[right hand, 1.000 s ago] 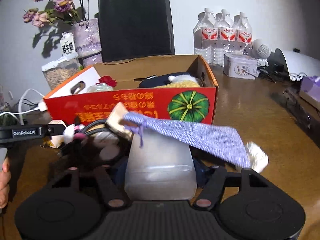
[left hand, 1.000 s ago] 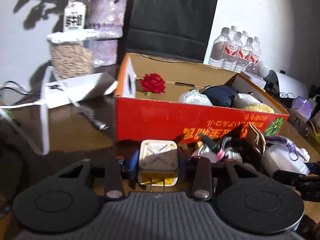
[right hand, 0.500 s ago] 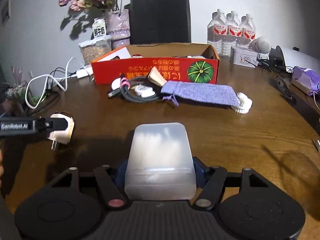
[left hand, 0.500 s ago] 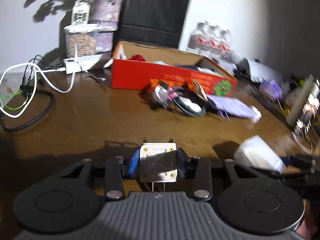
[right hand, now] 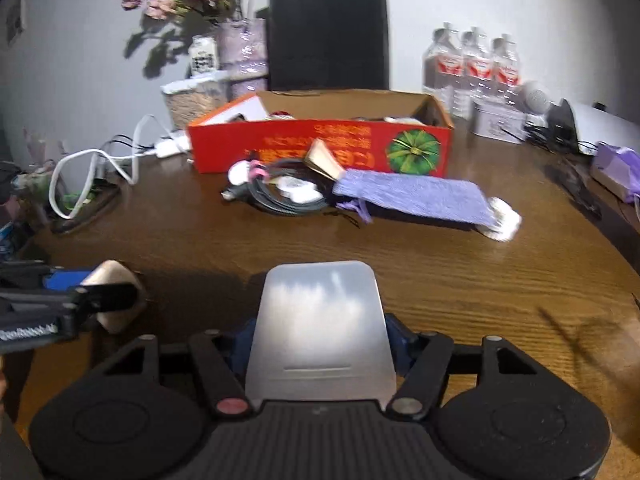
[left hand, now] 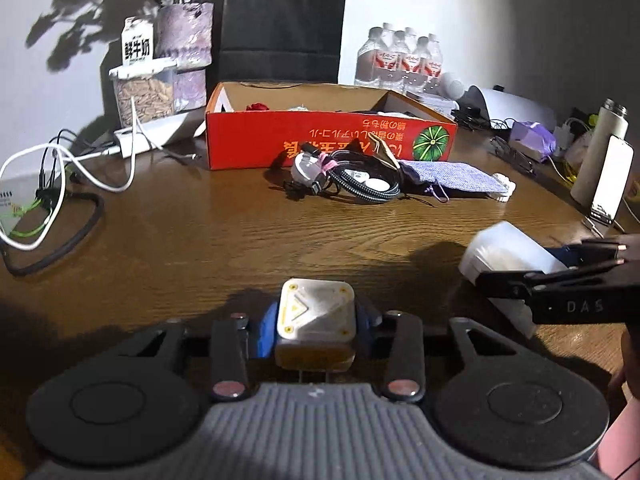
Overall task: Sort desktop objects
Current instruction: 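Carry the adapter and container into the box and open both grippers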
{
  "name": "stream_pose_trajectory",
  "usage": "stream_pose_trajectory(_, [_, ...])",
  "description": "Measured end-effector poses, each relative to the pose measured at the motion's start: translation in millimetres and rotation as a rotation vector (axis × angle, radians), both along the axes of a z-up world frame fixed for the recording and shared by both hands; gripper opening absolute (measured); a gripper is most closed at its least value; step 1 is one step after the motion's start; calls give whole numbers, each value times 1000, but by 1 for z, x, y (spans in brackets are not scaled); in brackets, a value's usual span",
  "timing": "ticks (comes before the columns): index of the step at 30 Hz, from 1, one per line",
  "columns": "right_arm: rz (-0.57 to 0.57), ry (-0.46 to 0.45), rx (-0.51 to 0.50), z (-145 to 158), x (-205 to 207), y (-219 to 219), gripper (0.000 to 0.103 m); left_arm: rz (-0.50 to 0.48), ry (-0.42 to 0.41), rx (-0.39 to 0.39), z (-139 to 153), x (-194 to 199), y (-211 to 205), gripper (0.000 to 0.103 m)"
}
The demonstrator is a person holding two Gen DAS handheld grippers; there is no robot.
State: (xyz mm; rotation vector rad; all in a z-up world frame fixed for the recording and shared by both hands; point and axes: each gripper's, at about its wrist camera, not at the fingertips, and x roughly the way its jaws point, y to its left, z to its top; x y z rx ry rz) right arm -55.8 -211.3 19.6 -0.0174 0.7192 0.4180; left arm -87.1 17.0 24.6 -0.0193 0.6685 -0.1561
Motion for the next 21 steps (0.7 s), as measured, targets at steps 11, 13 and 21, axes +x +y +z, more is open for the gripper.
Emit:
stream_pose_trajectory(11, [-6,-70,254,100,173,18,65,3,-105,-88,104,155,32,40])
stream_pose_trajectory(13, [-38,3,254,99,238,34,65,18,-58,-75,108,213,31,40])
stream_pose_trajectory(21, [-144,319,141,34,406,98,65,113,211,51,57,371,22,39])
